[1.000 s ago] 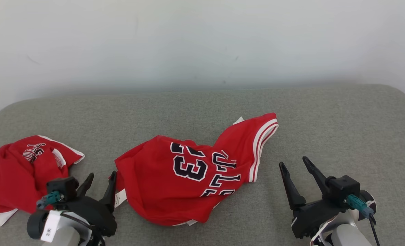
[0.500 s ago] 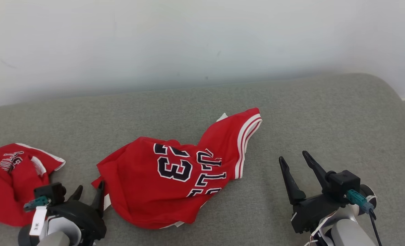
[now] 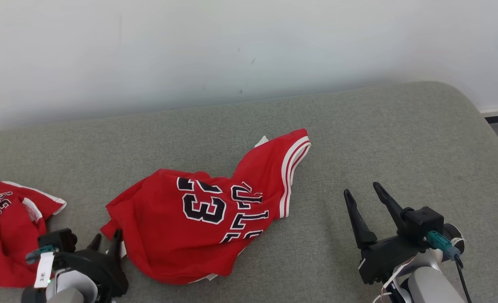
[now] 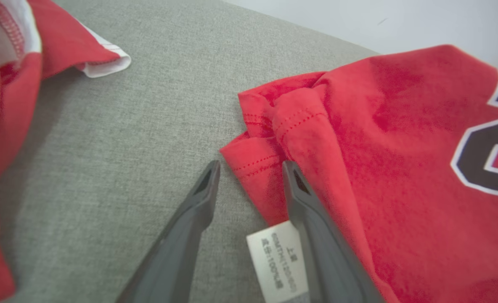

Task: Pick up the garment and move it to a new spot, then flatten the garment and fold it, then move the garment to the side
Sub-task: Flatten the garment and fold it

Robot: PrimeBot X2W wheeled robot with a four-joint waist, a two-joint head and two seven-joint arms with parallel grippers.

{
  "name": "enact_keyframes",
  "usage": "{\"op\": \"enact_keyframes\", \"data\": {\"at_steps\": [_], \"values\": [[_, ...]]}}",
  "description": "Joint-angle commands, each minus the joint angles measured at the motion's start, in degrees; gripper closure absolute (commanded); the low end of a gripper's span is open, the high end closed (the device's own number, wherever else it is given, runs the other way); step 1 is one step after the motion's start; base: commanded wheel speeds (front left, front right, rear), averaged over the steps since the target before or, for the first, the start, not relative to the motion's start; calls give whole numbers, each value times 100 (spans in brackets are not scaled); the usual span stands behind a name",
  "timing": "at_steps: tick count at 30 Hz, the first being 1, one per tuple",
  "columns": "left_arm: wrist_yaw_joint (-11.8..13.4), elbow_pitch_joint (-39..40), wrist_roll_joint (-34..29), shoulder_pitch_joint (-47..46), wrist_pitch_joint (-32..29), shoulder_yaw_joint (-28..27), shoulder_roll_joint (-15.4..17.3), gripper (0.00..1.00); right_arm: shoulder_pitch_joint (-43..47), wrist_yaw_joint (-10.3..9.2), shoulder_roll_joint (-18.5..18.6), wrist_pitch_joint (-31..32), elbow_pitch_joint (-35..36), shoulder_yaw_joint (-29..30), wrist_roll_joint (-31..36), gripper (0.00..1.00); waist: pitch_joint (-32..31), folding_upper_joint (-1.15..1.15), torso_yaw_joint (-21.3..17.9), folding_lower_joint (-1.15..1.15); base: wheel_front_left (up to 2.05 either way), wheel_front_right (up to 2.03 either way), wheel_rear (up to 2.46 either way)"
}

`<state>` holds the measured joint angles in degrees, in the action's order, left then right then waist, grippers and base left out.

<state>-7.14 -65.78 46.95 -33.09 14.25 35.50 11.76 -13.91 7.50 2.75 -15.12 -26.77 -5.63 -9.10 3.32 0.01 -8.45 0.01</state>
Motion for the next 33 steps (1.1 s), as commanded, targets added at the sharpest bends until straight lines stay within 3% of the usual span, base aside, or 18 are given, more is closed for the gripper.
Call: {"op": "enact_keyframes", "data": {"at_steps": [1, 2, 14, 27, 33], "values": [[-24, -63, 25, -43, 37, 16, 12, 77, -63, -1, 27, -4, 5, 22, 33, 0, -4, -1, 1, -1, 0, 0, 0], [-30, -93, 53, -27, 19, 27, -10, 100, -60, -2, 27, -4, 7, 28, 43, 0, -7, -1, 6, -1, 0, 0, 0], [-26, 158, 196, -114, 101, -23, 85, 100, 7, -2, 28, -4, 27, 14, 16, 0, -87, -1, 227, -1, 0, 0, 0], [519, 1932, -636, 932, 106, -885, 273, 100, 207, -2, 27, -4, 21, 23, -121, 0, -268, -1, 756, -1, 0, 0, 0], [550, 2347, -714, 1501, 97, -851, 286, 100, 235, -2, 27, -4, 2, 70, -161, 0, -313, -1, 923, -1, 0, 0, 0]]}}
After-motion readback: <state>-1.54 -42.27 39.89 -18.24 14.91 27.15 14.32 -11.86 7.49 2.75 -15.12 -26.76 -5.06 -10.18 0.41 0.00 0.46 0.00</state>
